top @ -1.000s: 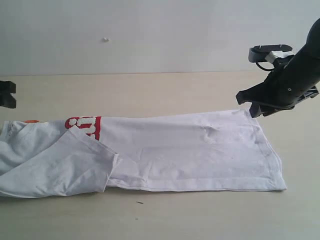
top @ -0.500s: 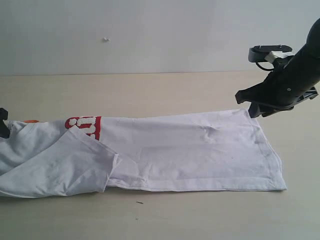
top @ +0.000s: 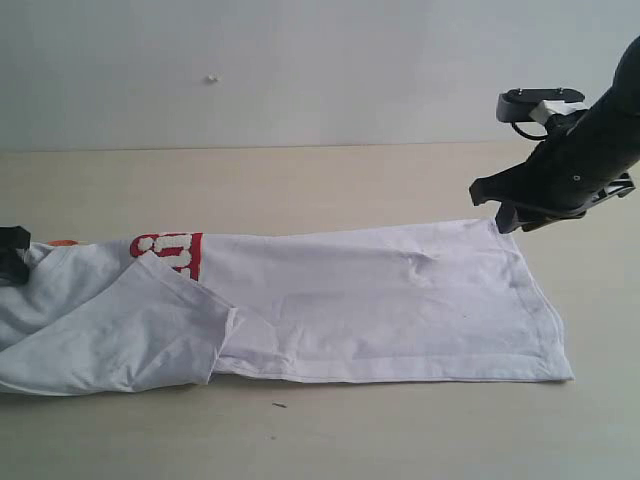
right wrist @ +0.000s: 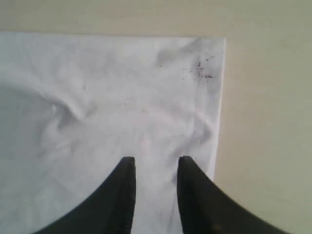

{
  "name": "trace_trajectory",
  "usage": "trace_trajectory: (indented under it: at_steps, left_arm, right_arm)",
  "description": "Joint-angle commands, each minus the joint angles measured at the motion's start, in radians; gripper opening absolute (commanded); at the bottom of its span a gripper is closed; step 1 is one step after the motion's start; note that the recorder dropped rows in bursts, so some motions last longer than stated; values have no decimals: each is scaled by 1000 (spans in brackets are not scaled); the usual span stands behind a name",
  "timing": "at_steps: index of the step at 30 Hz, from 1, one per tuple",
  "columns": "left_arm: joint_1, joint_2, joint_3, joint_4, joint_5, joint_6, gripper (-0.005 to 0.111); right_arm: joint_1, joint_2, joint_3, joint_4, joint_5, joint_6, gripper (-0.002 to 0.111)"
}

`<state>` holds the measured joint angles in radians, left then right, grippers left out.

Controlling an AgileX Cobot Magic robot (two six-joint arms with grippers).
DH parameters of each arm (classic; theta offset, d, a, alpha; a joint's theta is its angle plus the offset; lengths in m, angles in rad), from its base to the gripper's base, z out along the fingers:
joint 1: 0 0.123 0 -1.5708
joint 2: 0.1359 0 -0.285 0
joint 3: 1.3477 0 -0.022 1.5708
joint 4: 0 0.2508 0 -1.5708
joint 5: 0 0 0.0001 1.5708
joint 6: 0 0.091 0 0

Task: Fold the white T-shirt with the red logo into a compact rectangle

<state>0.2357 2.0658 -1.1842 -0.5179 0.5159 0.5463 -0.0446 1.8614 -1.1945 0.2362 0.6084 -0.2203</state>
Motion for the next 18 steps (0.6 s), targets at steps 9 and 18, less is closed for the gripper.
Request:
trace_trajectory:
  at_steps: [9, 18]
  left_arm:
    - [-25, 11, -20, -86, 189, 8, 0]
    - [-148, -170, -190, -92, 336, -106, 0]
  right_arm:
    - [-1, -12, 1, 7, 6, -6, 31]
    - [-1, -12, -4, 19, 17, -3, 31]
